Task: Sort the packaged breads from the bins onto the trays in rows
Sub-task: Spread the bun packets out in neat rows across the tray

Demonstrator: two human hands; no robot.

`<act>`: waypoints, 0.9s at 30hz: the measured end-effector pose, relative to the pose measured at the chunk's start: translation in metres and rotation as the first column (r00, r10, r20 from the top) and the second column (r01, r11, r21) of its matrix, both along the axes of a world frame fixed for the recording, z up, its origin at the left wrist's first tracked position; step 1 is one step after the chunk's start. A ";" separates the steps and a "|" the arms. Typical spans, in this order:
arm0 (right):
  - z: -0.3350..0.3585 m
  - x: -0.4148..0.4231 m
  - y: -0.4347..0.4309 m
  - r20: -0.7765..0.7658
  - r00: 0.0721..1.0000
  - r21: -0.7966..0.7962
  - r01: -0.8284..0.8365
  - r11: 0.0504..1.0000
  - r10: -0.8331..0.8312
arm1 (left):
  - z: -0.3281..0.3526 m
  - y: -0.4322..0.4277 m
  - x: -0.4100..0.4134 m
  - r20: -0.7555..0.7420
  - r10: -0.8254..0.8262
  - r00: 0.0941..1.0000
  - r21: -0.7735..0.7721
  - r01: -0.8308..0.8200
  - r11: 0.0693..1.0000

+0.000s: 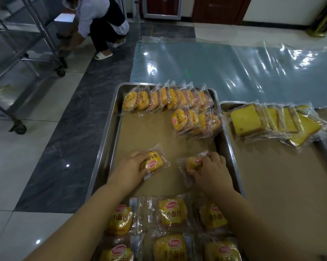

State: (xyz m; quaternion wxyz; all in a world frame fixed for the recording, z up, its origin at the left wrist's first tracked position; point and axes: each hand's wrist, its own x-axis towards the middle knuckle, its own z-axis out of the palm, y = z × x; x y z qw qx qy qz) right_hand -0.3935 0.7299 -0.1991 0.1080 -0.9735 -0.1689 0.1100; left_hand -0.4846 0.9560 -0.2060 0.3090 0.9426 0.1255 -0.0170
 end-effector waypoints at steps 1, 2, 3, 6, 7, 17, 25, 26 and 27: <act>0.000 -0.001 -0.004 -0.013 1.000 0.006 0.011 1.000 -0.011 | 0.000 -0.004 0.001 -0.006 -0.025 1.000 0.018 0.025 1.000; -0.001 -0.003 -0.009 -0.015 1.000 0.006 0.021 1.000 -0.021 | 0.000 -0.009 0.003 -0.019 -0.048 0.999 0.055 0.049 0.997; -0.001 -0.005 -0.013 -0.005 1.000 -0.002 0.029 1.000 -0.029 | 0.001 -0.014 0.004 -0.039 -0.068 0.997 0.106 0.072 0.992; -0.001 -0.008 -0.023 0.033 0.998 -0.008 0.060 0.998 -0.059 | 0.004 -0.031 0.010 -0.117 -0.063 0.991 0.237 0.089 0.967; -0.001 -0.009 -0.026 0.032 0.997 -0.003 0.071 0.997 -0.071 | 0.006 -0.035 0.013 -0.139 -0.041 0.989 0.251 0.075 0.965; -0.001 -0.014 -0.029 0.061 0.991 0.040 -0.119 0.992 0.117 | 0.002 -0.029 0.011 -0.177 -0.387 0.905 0.188 0.417 0.889; -0.002 -0.016 -0.033 -0.005 0.990 -0.003 -0.140 0.990 0.140 | 0.011 -0.056 0.011 -0.166 -0.200 0.966 0.339 0.246 0.908; -0.003 -0.017 -0.032 -0.012 0.991 -0.010 -0.133 0.991 0.133 | 0.010 -0.060 0.011 -0.160 -0.199 0.967 0.329 0.242 0.913; -0.003 -0.018 -0.033 -0.020 0.992 -0.015 -0.125 0.992 0.125 | 0.010 -0.062 0.009 -0.156 -0.201 0.967 0.324 0.242 0.915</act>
